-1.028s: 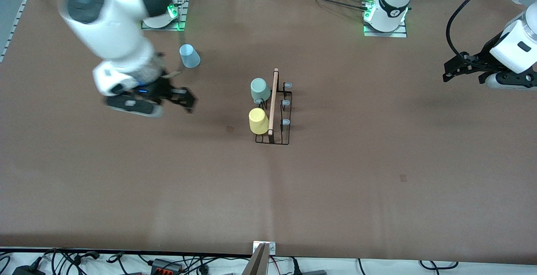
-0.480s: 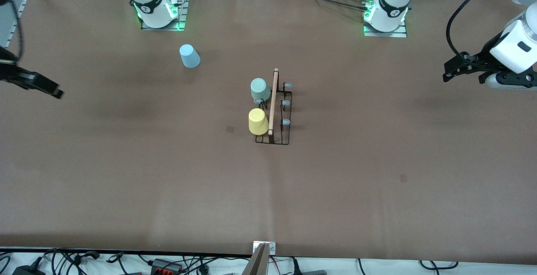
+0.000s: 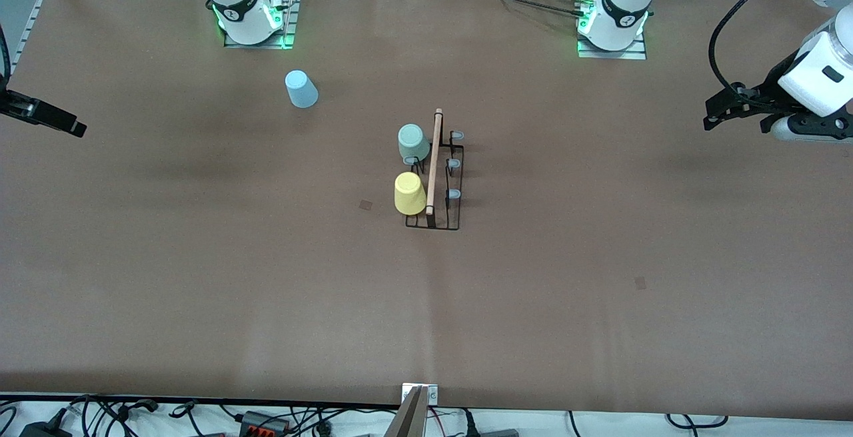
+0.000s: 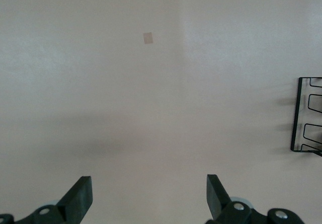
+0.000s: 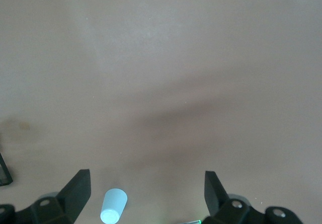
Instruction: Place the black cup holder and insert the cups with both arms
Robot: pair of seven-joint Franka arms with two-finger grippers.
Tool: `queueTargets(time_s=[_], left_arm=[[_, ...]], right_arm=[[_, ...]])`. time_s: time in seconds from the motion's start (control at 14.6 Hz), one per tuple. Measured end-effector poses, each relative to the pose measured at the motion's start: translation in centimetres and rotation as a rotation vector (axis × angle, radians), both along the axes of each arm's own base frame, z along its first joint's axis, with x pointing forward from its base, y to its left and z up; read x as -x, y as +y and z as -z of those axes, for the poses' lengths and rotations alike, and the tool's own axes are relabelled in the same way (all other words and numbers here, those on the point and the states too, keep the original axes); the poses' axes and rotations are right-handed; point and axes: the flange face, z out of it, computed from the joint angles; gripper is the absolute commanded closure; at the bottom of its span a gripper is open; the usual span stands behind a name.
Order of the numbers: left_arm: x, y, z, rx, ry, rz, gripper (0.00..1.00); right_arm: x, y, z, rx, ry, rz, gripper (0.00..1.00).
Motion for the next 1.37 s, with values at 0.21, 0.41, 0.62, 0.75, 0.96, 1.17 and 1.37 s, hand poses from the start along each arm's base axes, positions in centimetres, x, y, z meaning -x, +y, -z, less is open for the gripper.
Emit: queueTargets(time_s=[0.21,0.41,0.62,0.75,0.96,1.17,1.37], left_arm=[[0.0,0.0,0.0,0.000,0.000,0.000,0.00],[0.1,0.0,0.0,0.000,0.005,0.000,0.00],[0.1,0.0,0.0,0.000,0.005,0.000,0.00],[0.1,0.0,0.1,0.000,0.006,0.000,0.00],[0.1,0.0,0.1,0.000,0.007,0.000,0.00],[0.1,0.0,0.1,0.000,0.009,0.000,0.00],[0.1,0.0,0.1,0.000,0.010,0.000,0.00]], right_arm=[[-0.3,0.2,0.2,-0.005,-0.006,-0.059,0.00],[-0.2,0.2,0.0,-0.007,-0.010,-0.081,0.00],[-0.2,0.5,-0.2,-0.007,-0.018,-0.091,0.00],[-0.3,1.3,-0.4,-0.006,-0.023,-0.106,0.00],[-0.6,3.1,-0.6,-0.003,-0.037,-0.139,0.00],[-0.6,3.4,-0.6,-0.003,-0.039,-0.143,0.00],[-0.7,3.3,-0.6,-0.003,-0.040,-0.141,0.00]])
